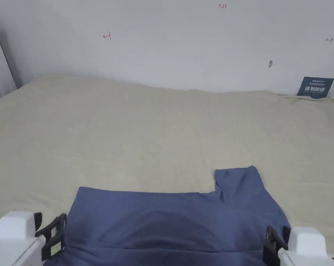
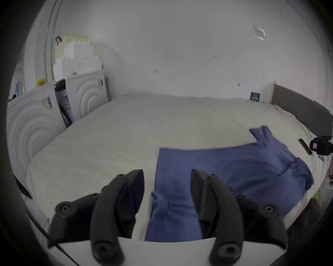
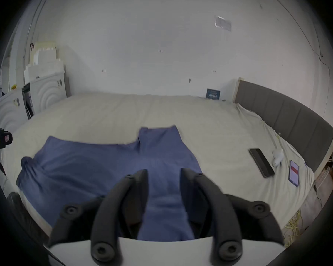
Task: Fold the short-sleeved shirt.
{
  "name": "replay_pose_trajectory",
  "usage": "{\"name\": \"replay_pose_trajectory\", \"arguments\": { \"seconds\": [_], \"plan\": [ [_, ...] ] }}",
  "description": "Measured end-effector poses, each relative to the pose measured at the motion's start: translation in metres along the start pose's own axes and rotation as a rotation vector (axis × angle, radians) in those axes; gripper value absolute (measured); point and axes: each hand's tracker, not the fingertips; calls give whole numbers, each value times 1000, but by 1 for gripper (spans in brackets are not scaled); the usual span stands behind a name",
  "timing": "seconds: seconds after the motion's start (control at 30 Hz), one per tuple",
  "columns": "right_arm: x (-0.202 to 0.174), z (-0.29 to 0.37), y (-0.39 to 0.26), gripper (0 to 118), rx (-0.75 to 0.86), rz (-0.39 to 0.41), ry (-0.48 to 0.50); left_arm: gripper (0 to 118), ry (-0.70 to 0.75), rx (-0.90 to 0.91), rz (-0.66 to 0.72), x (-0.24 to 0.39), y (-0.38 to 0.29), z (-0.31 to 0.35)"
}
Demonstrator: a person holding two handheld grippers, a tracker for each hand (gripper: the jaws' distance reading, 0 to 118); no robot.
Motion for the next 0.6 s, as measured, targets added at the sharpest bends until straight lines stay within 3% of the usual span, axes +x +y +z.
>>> {"name": "replay_pose_trajectory", "arguments": {
  "seconds": [0.03, 0.13, 0.37, 0.6],
  "plan": [
    [-3, -5, 3, 7, 28, 4, 3, 23, -5, 18, 5, 3, 4, -5],
    [-14, -20, 16, 1, 62, 11, 13, 0, -11, 54, -11, 18, 16, -22],
    [-33, -52, 37, 0, 86, -1, 31, 0, -2, 38, 35, 16, 29, -82],
    [-42, -86, 45, 0, 61, 21, 51, 0, -32, -260, 108, -14, 49, -186]
  ]
}}
